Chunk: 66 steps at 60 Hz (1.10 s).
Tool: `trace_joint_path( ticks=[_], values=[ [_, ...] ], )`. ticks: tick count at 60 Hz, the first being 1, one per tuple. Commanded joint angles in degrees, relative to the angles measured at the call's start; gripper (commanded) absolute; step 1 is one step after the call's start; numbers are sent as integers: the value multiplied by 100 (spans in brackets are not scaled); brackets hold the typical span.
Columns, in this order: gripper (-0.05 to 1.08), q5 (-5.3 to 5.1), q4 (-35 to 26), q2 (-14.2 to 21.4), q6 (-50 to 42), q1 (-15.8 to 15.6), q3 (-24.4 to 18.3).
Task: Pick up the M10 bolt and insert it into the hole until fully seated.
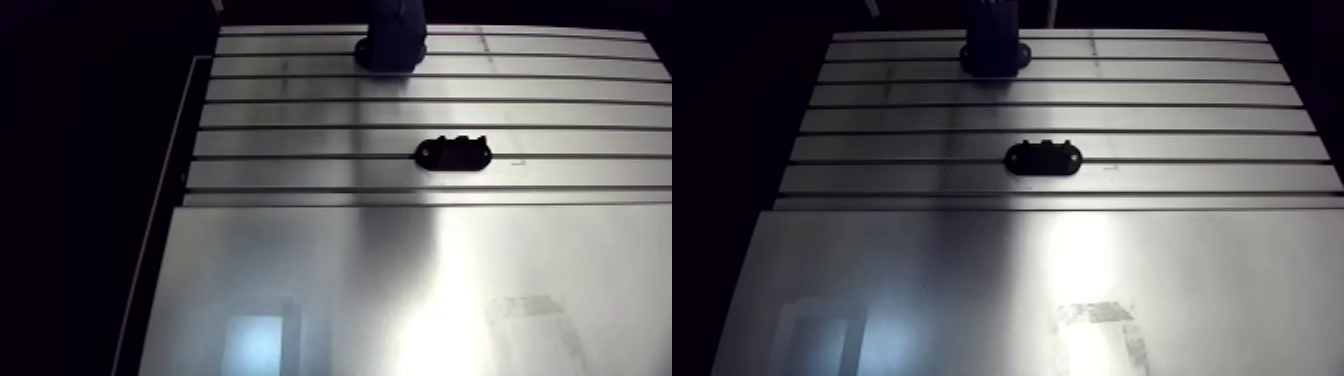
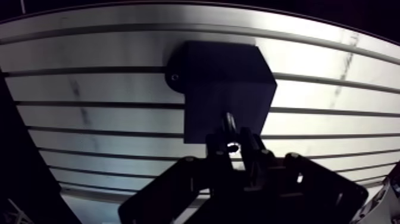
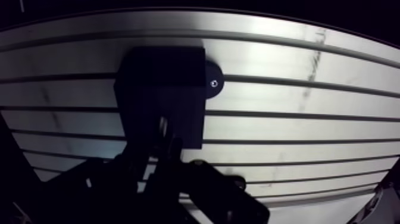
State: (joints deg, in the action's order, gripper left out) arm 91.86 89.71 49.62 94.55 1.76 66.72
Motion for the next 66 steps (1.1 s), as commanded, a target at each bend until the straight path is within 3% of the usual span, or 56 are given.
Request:
trace_joint_path(
  ticks=[1,13,15,17,18,19,20,21,49,66],
  values=[
    [108,-6,7,15,-11,9,64],
    [106,3,15,16,-11,1,64],
    [94,18,16,25,-11,0,57],
    [94,18,16,25,-11,0,57],
    [74,35,9,25,-11,0,56],
    [38,37,8,32,-11,0,55],
    [38,37,8,32,-11,0,55],
    [3,60,15,41,4,0,55],
    [0,38,119,154,23,10,118],
    [0,29,-12,619,6,9,198]
  ],
)
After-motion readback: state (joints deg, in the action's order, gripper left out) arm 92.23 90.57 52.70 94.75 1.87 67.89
